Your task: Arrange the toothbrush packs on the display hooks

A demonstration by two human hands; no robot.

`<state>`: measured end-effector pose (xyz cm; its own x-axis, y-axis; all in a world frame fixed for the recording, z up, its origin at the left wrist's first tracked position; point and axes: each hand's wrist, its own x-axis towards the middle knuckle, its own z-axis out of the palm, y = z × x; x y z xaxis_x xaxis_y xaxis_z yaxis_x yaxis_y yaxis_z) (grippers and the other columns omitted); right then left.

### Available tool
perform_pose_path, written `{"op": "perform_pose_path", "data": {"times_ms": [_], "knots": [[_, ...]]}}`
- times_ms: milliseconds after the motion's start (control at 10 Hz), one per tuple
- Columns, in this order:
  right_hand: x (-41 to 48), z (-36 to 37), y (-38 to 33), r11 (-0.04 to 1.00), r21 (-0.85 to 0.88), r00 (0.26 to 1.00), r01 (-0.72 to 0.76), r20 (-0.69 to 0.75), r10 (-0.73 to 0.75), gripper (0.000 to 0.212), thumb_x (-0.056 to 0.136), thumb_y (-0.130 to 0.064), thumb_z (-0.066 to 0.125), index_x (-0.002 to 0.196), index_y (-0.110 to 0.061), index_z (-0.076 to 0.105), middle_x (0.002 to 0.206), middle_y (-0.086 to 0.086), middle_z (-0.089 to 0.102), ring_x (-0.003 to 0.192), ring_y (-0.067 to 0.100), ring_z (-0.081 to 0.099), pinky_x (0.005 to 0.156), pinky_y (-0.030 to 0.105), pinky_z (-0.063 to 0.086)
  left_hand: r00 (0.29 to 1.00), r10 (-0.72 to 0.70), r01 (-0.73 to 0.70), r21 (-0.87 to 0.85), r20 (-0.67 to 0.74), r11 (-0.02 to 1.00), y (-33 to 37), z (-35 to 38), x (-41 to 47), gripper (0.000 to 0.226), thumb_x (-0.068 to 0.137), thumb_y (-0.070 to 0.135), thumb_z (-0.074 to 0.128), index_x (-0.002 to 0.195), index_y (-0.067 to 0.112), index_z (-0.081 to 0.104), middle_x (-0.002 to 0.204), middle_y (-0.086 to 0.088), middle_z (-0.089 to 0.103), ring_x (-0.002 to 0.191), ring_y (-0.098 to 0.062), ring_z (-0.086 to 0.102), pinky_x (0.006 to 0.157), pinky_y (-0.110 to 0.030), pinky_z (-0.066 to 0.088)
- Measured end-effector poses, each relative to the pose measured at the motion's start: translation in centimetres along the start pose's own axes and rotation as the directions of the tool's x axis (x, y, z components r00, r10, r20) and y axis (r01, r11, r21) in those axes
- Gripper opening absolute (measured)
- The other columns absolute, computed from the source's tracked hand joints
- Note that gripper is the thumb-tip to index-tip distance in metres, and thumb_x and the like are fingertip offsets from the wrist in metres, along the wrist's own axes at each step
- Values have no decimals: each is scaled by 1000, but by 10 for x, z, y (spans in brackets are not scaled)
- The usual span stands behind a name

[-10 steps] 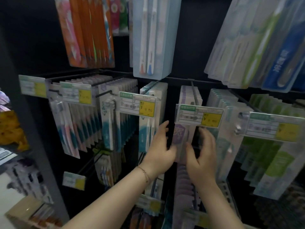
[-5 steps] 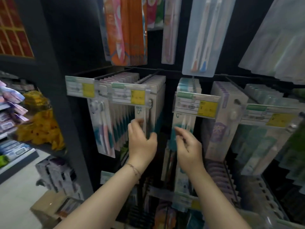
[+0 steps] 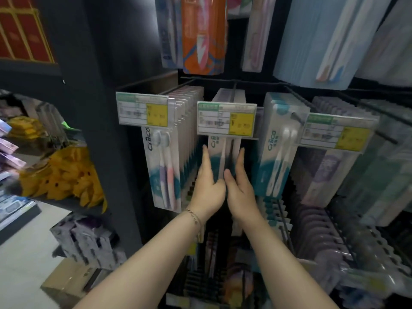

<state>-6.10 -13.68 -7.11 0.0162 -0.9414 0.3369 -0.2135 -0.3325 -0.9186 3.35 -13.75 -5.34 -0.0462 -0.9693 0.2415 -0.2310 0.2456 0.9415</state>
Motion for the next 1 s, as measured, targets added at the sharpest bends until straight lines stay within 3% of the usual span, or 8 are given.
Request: {"op": "perform_pose_path", "data": {"times_ms": [200, 300, 400, 500, 600, 700, 800, 1000], "knots": [[3, -2, -7, 999, -52, 999, -4, -41, 2, 60, 102, -39, 36, 146, -46, -4, 156, -24, 2, 144, -3, 6, 119, 27, 8, 996, 3, -4, 7, 94, 1000, 0, -7, 4, 86, 94, 1, 41, 149, 35, -16, 162, 2, 4, 147, -11, 10, 122, -41, 14], [-3, -8, -10, 991, -125, 989, -48, -146, 30, 66, 101, -35, 44, 153, -33, 3, 159, -14, 10, 146, 7, 13, 119, 31, 13, 996, -26, 22, 57, 82, 998, 6, -10, -3, 83, 95, 3, 42, 151, 25, -15, 162, 0, 2, 147, -12, 7, 120, -31, 7], [-15, -21, -14, 972, -231, 968, -43, -249, -17, 60, 98, -24, 53, 150, -21, 25, 151, -2, 31, 138, 16, 33, 113, 33, 29, 995, -52, 44, 104, 82, 994, 11, -15, -16, 81, 94, 9, 47, 153, 19, -8, 161, 0, 7, 147, -15, 9, 115, -24, 9], [-31, -38, -16, 884, -466, 968, -18, -229, -102, 42, 96, -20, 56, 136, -13, 46, 133, 3, 49, 124, 18, 46, 101, 28, 37, 992, -35, 4, 247, 121, 969, 12, -22, -34, 65, 94, 17, 49, 151, 18, 18, 153, 1, 26, 137, -10, 27, 109, -22, 23], [-50, -51, -14, 743, -670, 977, -10, -165, -136, 37, 95, -21, 55, 131, -14, 51, 125, 3, 56, 119, 20, 48, 99, 35, 41, 982, 11, -90, 417, 189, 904, 7, -29, -54, 44, 95, 23, 49, 138, 20, 39, 142, 2, 41, 126, -10, 40, 96, -21, 32], [-72, -60, -7, 612, -791, 983, 7, -108, -150, 30, 93, -23, 54, 121, -14, 55, 113, 5, 59, 109, 26, 51, 89, 42, 44, 974, 39, -157, 537, 224, 829, -4, -33, -70, 35, 94, 29, 49, 128, 21, 49, 126, 1, 55, 113, -15, 53, 94, -33, 47], [-92, -66, 2, 528, -849, 985, 3, -89, -147, 26, 92, -23, 54, 116, -12, 57, 105, 6, 59, 101, 29, 53, 81, 41, 44, 959, 93, -254, 667, 268, 700, -15, -33, -81, 30, 93, 33, 49, 120, 22, 53, 112, 3, 59, 104, -17, 55, 85, -36, 49], [-126, -80, 23, 484, -874, 968, 35, -92, -235, 30, 84, -21, 55, 111, -10, 62, 100, 7, 60, 92, 31, 57, 71, 39, 45, 936, 160, -348, 761, 312, 548, -30, -20, -95, 21, 91, 33, 47, 108, 22, 54, 95, 5, 55, 96, -19, 55, 74, -34, 41]]}}
